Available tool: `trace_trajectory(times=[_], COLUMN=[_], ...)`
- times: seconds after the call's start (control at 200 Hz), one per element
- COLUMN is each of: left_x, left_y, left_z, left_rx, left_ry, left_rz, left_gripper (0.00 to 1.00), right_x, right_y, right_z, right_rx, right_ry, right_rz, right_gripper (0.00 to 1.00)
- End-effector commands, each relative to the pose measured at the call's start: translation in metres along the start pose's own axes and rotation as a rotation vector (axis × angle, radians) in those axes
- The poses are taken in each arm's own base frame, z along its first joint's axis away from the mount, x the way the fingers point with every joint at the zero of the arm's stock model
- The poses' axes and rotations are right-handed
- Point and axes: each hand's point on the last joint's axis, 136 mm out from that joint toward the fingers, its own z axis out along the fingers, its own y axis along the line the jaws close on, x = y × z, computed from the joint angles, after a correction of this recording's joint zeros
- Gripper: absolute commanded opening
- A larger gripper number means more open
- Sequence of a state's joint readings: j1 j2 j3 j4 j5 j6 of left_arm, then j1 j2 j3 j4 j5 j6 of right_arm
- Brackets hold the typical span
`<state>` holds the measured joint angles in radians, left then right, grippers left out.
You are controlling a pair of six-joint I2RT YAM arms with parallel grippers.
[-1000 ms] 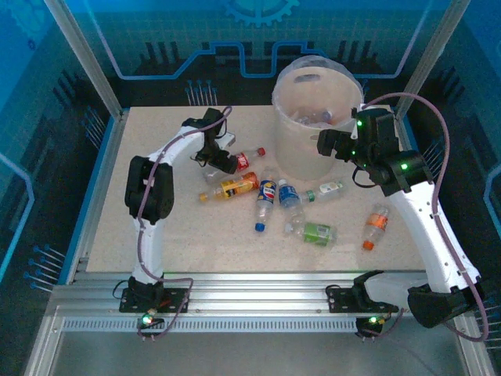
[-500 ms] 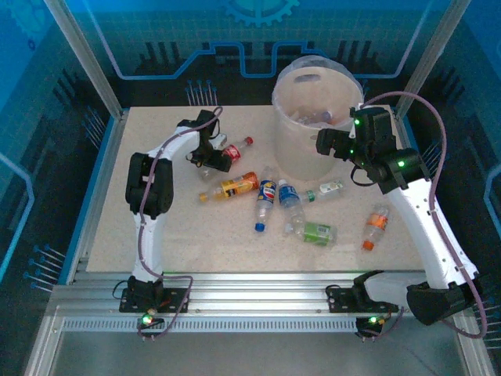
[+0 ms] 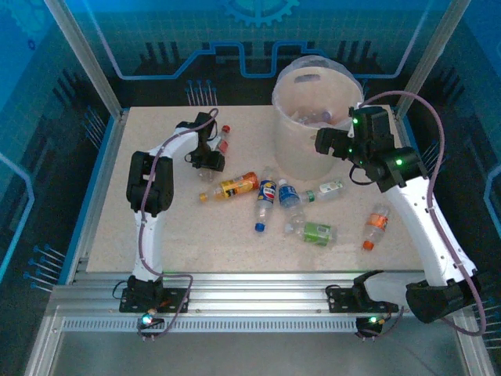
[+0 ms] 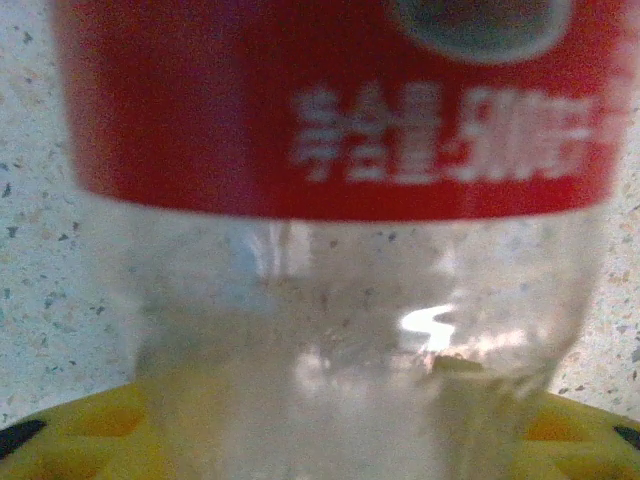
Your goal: Put the plastic bottles in the bin
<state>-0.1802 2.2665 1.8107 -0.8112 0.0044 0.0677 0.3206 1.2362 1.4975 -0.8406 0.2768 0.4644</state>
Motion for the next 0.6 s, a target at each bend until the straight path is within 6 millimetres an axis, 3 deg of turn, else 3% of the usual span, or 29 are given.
trace_trajectory(times=[0.0, 0.13, 0.3, 0.595], left_x=[0.002, -0.006, -0.016, -0.009], left_y=[0.003, 0.0, -0.011, -0.061], left_z=[-0.004, -0.026, -0.075, -0.176], left_rx=[-0.007, -0.001, 0.037, 0.303], left_ry=[-0.012, -0.069, -0.198, -0.48], left_rz=[-0.019, -0.023, -0.035, -0.066], left_gripper=[0.54, 0.52, 0.48, 0.44], right_x=[0.0, 0.001, 0.005, 0.006], right_y=[0.006, 0.011, 0.024, 0.063], right_z=[0.008, 0.013, 0.019, 0.022], right_rx=[-0.018, -0.041, -0.106, -0.317], right_ry=[0.0, 0.013, 0.029, 0.042], right_rz=[0.013, 0.018, 0.02, 0.029], right_gripper=[1.0, 1.0, 1.0, 1.0])
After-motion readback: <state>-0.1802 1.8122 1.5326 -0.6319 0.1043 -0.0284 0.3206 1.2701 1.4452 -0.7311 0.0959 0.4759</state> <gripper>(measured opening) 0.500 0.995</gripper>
